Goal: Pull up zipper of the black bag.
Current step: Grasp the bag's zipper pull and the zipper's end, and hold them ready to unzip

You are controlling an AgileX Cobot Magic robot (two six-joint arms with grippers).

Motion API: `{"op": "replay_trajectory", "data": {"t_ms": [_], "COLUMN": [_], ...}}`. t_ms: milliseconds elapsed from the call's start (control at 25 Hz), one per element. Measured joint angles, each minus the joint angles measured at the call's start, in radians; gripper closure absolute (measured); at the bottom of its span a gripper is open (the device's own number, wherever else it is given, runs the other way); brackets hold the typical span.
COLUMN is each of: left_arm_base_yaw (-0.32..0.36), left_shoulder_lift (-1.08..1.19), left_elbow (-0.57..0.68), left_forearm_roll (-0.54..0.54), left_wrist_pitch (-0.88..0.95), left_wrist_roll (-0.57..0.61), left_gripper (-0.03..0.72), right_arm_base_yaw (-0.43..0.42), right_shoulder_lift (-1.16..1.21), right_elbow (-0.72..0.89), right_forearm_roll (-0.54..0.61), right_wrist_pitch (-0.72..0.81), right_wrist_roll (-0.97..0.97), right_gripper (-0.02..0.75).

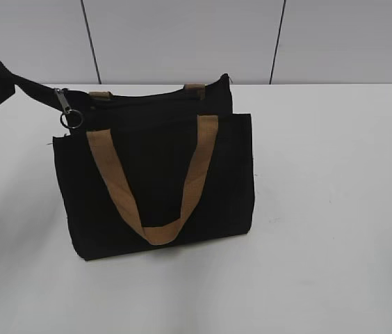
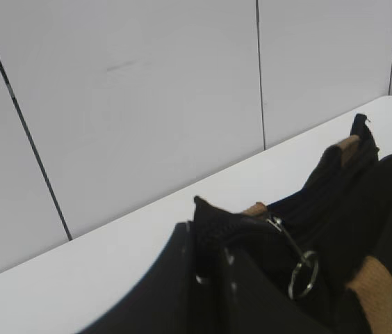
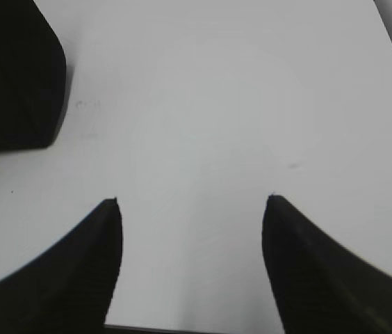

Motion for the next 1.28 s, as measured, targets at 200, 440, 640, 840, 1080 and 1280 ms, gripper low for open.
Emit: {"op": "replay_trajectory", "data": {"t_ms": [200,440,640,840,1080,1280], "left_arm_base_yaw": [0.000,0.000,0.000,0.000,0.000,0.000], "left_shoulder_lift": [0.000,0.000,0.000,0.000,0.000,0.000], "left_elbow": [0.000,0.000,0.000,0.000,0.000,0.000], "left_forearm_roll": [-0.024,-0.027,-0.027,-0.027,-0.027,-0.027], "left_wrist_pitch": [-0.008,-0.008,-0.008,-0.018,-0.038,-0.038], "left_wrist_roll": [0.000,0.000,0.000,0.000,0.000,0.000], "left_gripper": [0.659,0.659,0.659,0.659,0.659,0.659], "right_arm_base_yaw": [0.000,0.000,0.000,0.001,0.218,0.521], "right_shoulder_lift": [0.117,0.351,0.484,0.698,1.034,1.295], "right_elbow": [-0.069,-0.112,-0.113,-0.115,-0.182,-0.341], "right_forearm_roll": [0.121,0.472,0.682,0.891,1.106,1.133], "right_wrist_pitch": [-0.021,-0.114,-0.155,-0.220,-0.355,-0.571], "right_wrist_roll": [-0.177,-0.428,-0.652,-0.823,-1.122,-1.203], "right_gripper": [0.247,0.247,0.247,0.247,0.247,0.247]}}
